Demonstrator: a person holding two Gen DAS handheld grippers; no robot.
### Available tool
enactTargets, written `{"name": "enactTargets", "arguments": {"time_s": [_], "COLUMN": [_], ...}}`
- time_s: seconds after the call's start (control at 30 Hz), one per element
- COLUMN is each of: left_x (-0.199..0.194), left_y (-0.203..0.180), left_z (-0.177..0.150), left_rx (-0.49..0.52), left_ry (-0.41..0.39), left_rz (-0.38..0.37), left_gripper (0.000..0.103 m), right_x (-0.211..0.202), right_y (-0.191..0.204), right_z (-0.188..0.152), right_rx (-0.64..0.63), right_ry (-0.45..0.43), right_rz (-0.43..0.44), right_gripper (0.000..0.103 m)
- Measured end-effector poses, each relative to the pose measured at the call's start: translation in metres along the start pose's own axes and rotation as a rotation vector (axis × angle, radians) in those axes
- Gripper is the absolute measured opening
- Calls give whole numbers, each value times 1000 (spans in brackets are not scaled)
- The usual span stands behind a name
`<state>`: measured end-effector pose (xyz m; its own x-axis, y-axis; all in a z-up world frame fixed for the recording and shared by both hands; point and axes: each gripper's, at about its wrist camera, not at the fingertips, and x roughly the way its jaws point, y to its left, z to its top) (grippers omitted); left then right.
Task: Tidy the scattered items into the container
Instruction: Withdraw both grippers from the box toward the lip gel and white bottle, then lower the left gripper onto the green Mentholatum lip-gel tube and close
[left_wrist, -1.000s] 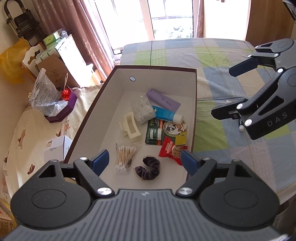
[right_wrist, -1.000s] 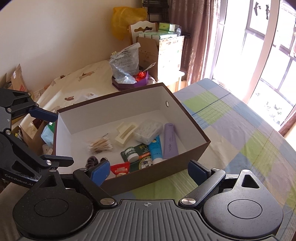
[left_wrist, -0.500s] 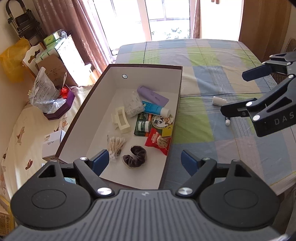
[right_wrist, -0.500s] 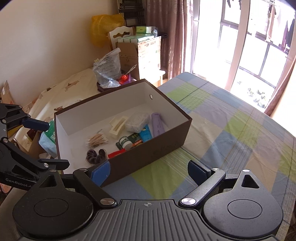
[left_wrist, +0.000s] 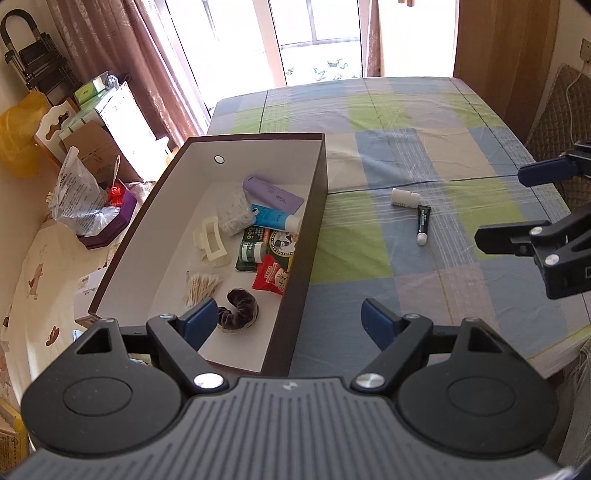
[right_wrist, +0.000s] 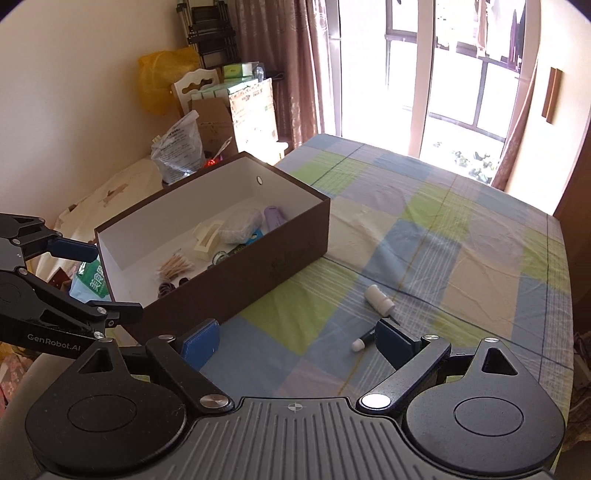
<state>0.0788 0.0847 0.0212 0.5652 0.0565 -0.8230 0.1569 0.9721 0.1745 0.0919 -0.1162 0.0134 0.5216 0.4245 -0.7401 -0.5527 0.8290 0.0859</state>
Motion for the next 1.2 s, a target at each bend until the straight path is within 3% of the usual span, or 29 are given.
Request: {"name": "enactTargets", "arguments": {"time_s": [0.6,1.2], "left_x": [33,100], "left_y": [-60,-112], "left_z": [-12,-11], "left_rx": [53,162], "left_ry": [6,11], "left_rz": [-66,-152], "left_gripper": [83,82], "right_x": [-10,31], "right_y": [-46,-110], "right_z": [-59,-109], "right_rx": [205,370], "right_ry": [30,134], "right_rz": [-118,-181], "right_gripper": [96,96]}}
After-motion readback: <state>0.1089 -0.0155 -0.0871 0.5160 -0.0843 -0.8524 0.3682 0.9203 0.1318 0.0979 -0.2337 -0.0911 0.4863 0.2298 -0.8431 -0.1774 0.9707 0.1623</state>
